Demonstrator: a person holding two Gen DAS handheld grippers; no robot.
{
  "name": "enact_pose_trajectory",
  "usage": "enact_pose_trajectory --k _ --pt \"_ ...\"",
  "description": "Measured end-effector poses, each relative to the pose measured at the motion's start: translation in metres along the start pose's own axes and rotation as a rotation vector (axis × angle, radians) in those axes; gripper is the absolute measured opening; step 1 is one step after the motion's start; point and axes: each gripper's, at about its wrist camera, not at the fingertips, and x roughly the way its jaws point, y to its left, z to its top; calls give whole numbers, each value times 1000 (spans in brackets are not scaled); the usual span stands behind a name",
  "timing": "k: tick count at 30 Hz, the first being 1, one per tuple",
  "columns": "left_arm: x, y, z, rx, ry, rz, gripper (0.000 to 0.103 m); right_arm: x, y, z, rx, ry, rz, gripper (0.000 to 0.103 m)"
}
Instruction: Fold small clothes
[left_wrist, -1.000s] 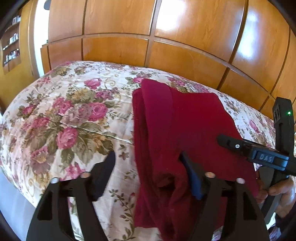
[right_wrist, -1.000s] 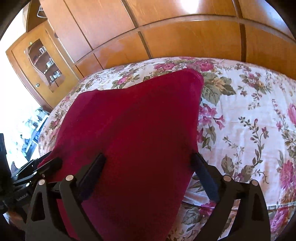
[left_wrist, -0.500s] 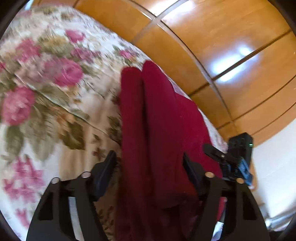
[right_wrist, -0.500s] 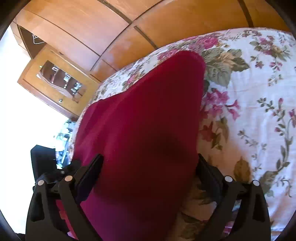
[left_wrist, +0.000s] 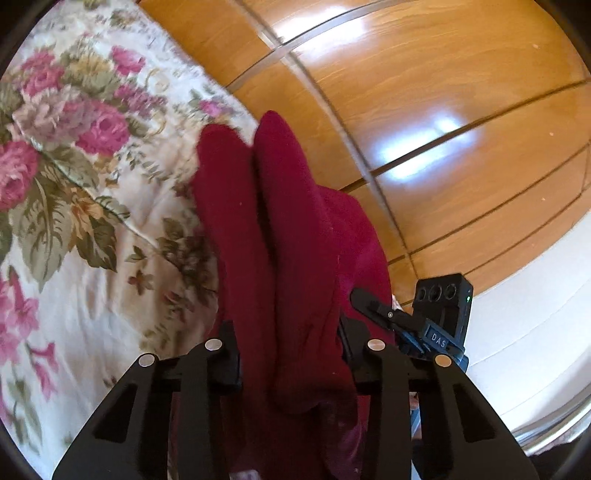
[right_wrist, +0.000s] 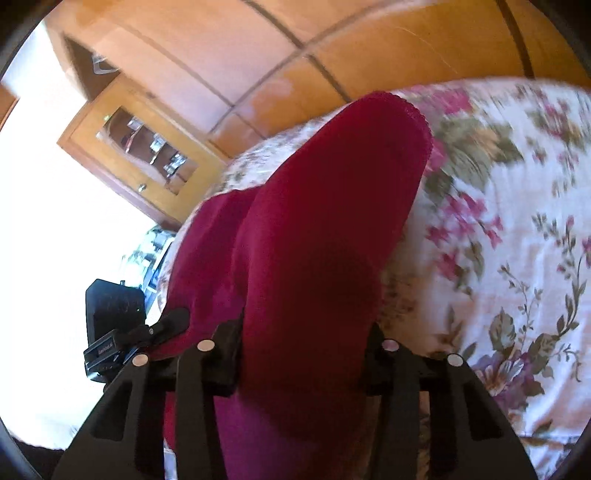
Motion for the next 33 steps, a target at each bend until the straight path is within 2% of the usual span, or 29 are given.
enact_pose_trajectory --k 4,7,11,15,18,19,20,21,23,25,28,29,33 --pt "-34 -22 -7 67 -43 16 35 -4 38 9 -92 2 62 42" --pt "-77 -31 -6 88 -116 36 35 7 71 20 -168 21 131 42" --pt "-125 -39 1 126 -226 128 35 44 109 36 -255 67 226 43" --pt "-146 -23 7 113 -297 245 35 104 120 52 -266 156 249 48" --pt "-142 9 9 75 -294 368 35 162 110 51 -236 254 144 57" --pt "-136 19 8 63 -276 403 35 175 102 48 -229 275 83 63" --pt "-128 31 6 55 -240 451 36 188 93 44 -214 292 12 75" --pt "-123 41 4 30 -220 497 39 194 85 42 -195 298 -14 81" --pt "-125 54 3 -31 -225 473 48 190 75 38 -151 271 -10 84" --pt "-137 50 3 -36 -257 510 55 176 84 37 -184 223 -52 84" --pt "-152 35 6 0 -302 614 55 138 107 33 -310 79 -203 82" --pt "-158 25 5 27 -335 669 55 127 115 30 -344 44 -222 76" --pt "-156 -2 1 115 -391 780 55 96 145 9 -427 -6 -175 53"
